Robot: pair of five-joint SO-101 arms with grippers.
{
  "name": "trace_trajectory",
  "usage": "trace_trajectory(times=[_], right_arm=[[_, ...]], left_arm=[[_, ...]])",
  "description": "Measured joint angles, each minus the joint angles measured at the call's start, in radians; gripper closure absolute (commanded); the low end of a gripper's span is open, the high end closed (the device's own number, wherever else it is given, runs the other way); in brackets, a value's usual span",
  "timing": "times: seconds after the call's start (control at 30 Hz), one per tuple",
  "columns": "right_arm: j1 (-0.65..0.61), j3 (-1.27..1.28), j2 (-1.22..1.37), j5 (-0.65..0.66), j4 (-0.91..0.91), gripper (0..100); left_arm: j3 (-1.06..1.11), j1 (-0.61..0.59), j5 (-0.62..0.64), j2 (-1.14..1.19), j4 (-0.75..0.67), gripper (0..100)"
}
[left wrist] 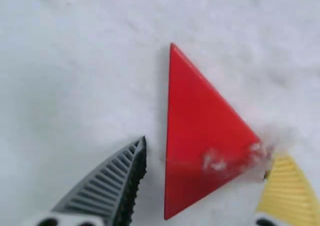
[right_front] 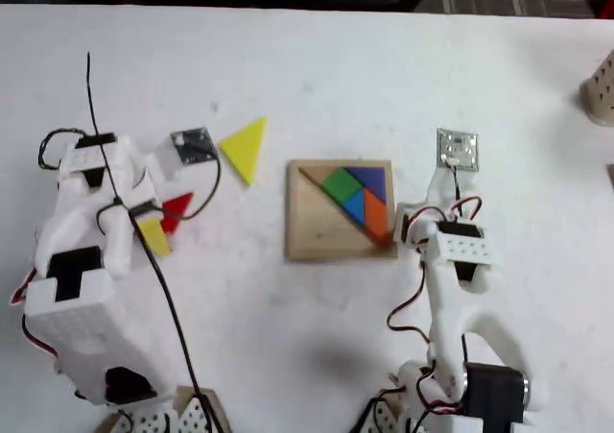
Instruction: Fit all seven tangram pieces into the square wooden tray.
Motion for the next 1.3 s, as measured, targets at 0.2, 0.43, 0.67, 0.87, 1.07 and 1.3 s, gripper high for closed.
trace_trajectory(times=[0.2,0.43,0.67,0.87,1.07,1.3], right_arm=[[0.0,0.0,0.0,0.002,0.0,98.1],[0.0,0.0,0.0,0.002,0.0,98.1],[0.0,0.0,0.0,0.002,0.0,98.1],[0.0,0.0,0.0,0.002,0.0,98.1],[0.0,0.0,0.0,0.002,0.0,98.1],[0.0,0.0,0.0,0.002,0.0,98.1]], left_arm=[[0.002,-0.002,0.097,0.0,0.012,72],[0.0,-0.005,0.37,-0.002,0.038,72],[-0.046,-0.005,0.695,0.006,0.178,72],[-0.063,-0.005,1.011,0.006,0.224,72],[-0.078,-0.005,1.143,0.006,0.23,67],[-0.149,0.002,1.146,0.006,0.23,56]])
